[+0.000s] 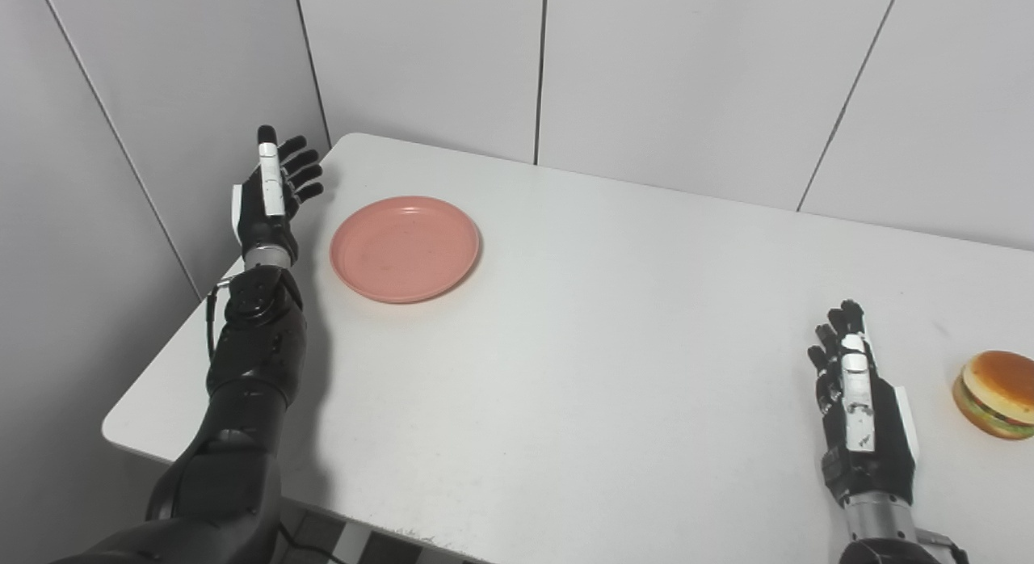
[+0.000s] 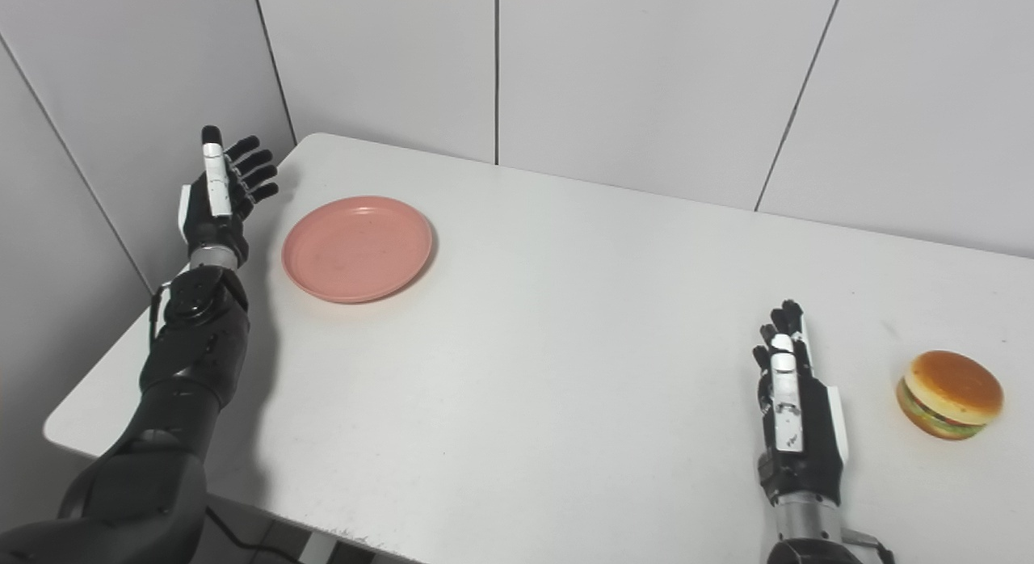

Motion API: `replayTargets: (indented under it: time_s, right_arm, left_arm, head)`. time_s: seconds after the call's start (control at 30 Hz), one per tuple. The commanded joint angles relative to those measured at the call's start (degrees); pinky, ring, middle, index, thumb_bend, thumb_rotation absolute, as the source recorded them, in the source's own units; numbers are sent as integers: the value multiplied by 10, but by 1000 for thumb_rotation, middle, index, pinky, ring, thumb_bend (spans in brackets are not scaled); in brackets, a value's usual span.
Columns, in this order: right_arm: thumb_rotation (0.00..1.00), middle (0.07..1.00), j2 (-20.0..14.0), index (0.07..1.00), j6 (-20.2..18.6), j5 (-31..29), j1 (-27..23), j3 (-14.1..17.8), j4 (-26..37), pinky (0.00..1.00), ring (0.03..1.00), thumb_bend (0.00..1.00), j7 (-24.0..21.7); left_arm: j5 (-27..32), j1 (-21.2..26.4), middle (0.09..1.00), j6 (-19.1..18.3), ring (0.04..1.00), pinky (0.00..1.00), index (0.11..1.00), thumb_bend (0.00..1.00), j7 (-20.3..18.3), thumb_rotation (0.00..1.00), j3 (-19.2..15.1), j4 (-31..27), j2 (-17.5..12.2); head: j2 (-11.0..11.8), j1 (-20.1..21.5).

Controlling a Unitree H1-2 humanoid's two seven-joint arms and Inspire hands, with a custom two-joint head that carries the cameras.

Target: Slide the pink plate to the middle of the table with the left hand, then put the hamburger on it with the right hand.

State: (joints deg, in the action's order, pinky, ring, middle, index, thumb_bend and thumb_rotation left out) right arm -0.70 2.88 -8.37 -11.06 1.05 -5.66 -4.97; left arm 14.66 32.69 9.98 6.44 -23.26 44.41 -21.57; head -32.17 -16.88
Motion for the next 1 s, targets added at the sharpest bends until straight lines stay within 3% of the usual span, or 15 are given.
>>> replayTargets:
  time_s: [0.0,0.13,0.37,0.57,0.73,0.97]
  right_arm:
    - [927,1000,1,1000,6,1,1,-2,8,1000,1000,543,-3]
    - [927,1000,1,1000,1,0,2,-1,13,1000,1000,557,-2]
    - [916,1000,3,1000,-3,-9,2,2,16,1000,1000,562,-3]
    - [930,1000,2,1000,2,-3,2,2,12,1000,1000,583,0]
    - [916,1000,2,1000,1,-1,4,1,16,1000,1000,614,2]
    - [929,1000,2,1000,1,-5,3,2,14,1000,1000,605,0]
  left_arm:
    - [-4,22,730,0,733,704,714,912,6,1000,5,-22,-10]
    - [2,12,753,-13,764,743,735,890,5,1000,7,-35,5]
    - [1,-4,816,12,833,812,785,929,-23,1000,26,-33,23]
    - [3,-8,803,11,817,796,770,926,-25,1000,33,-27,38]
    - [3,-7,804,22,818,805,775,994,-28,1000,37,-7,45]
    - [6,-1,805,24,818,823,776,968,-23,1000,35,8,54]
  head:
    - [-3,0]
    - [-4,0]
    - [-9,1]
    - [-10,1]
    - [-13,1]
    - [-13,1]
